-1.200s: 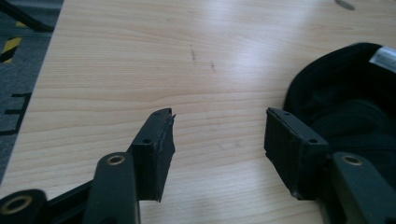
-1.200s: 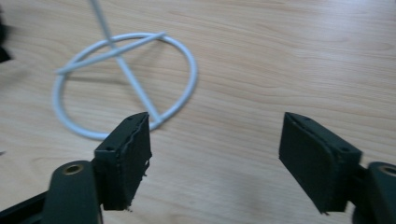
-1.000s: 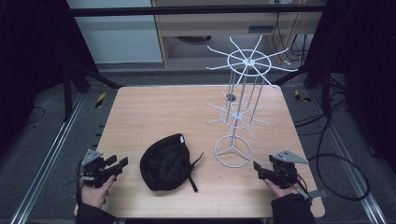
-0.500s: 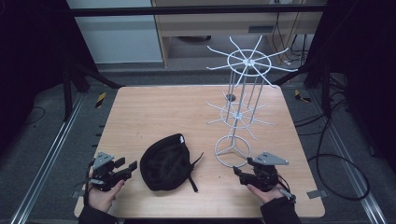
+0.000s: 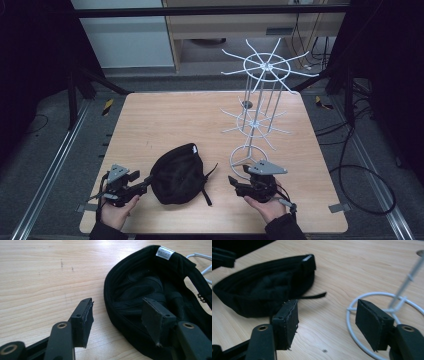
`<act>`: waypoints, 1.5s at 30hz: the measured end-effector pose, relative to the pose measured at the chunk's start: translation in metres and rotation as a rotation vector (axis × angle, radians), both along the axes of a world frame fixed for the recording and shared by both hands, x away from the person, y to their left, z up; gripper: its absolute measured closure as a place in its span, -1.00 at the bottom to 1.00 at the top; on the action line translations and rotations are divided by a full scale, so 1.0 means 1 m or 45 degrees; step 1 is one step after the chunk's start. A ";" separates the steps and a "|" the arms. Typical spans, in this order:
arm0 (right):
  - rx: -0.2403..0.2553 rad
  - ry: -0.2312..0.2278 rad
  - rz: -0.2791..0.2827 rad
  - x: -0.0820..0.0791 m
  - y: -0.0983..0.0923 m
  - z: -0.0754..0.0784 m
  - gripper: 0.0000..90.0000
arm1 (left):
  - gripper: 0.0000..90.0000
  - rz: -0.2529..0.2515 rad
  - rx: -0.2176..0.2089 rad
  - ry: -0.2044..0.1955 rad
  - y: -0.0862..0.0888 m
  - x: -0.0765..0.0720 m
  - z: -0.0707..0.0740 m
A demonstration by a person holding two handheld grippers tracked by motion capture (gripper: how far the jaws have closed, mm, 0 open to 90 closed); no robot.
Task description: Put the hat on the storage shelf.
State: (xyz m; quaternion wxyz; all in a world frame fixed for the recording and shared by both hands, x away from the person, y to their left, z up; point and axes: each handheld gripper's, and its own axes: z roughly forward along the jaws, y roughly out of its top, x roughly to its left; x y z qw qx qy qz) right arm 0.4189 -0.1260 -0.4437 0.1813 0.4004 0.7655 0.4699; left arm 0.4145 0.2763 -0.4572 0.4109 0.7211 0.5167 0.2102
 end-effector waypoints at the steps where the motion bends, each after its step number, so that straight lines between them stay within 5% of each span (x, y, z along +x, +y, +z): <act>1: -0.002 -0.006 0.017 0.001 0.005 0.001 -0.19 | -0.07 0.001 0.000 0.002 -0.001 0.000 0.000; 10: -0.014 0.019 0.052 0.017 0.044 0.008 -0.05 | -0.06 0.008 0.028 0.063 -0.007 0.005 -0.007; 16: -0.066 0.049 0.069 0.032 0.071 -0.001 0.03 | -0.01 0.002 0.047 0.099 -0.009 0.009 -0.012; 35: -0.102 0.144 0.048 0.063 0.115 -0.026 0.22 | 0.10 -0.039 0.117 0.181 -0.020 0.013 -0.023; 45: -0.117 0.238 0.098 0.068 0.122 -0.036 0.79 | 0.19 -0.036 0.123 0.205 -0.021 0.013 -0.024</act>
